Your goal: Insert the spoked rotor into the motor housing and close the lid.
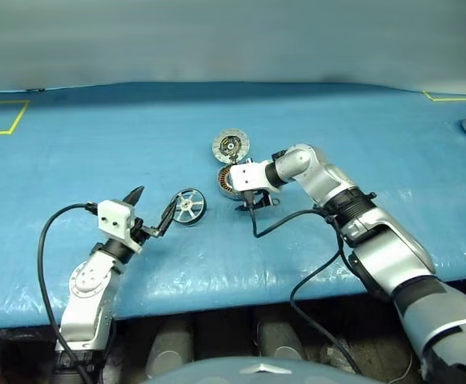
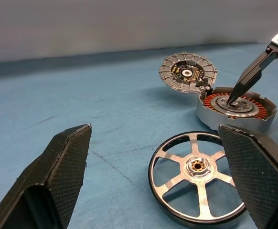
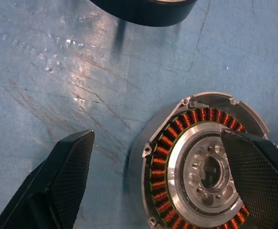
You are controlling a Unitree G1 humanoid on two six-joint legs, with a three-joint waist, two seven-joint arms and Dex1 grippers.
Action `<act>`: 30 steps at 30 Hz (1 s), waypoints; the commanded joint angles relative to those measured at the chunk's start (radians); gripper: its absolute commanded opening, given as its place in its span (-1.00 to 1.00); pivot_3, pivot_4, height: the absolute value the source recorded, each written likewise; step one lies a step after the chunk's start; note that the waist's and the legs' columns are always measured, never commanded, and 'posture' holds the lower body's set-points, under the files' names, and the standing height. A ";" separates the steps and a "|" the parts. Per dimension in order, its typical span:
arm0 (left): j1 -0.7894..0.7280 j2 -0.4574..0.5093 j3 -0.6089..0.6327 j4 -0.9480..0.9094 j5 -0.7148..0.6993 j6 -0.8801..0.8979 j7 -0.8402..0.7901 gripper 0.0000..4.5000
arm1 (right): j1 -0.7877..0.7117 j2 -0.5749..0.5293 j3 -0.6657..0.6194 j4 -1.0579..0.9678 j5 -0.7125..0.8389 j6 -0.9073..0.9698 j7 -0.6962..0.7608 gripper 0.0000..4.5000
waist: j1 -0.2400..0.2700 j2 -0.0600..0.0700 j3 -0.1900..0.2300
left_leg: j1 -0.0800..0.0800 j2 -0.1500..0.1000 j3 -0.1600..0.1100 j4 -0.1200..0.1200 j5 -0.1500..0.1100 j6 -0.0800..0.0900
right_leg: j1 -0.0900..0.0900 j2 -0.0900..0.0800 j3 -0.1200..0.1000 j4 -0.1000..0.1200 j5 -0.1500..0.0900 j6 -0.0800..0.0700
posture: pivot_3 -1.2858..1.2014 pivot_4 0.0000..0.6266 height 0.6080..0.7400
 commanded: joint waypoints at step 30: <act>0.013 0.012 0.023 -0.057 -0.001 -0.015 0.021 1.00 | 0.024 0.013 -0.007 0.091 -0.097 -0.036 0.031 0.80 | -0.015 0.001 0.000 | 0.002 0.000 0.000 0.000 0.000 0.000 | 0.002 0.000 0.000 0.001 -0.002 0.004 | 0.03 -0.52 1.00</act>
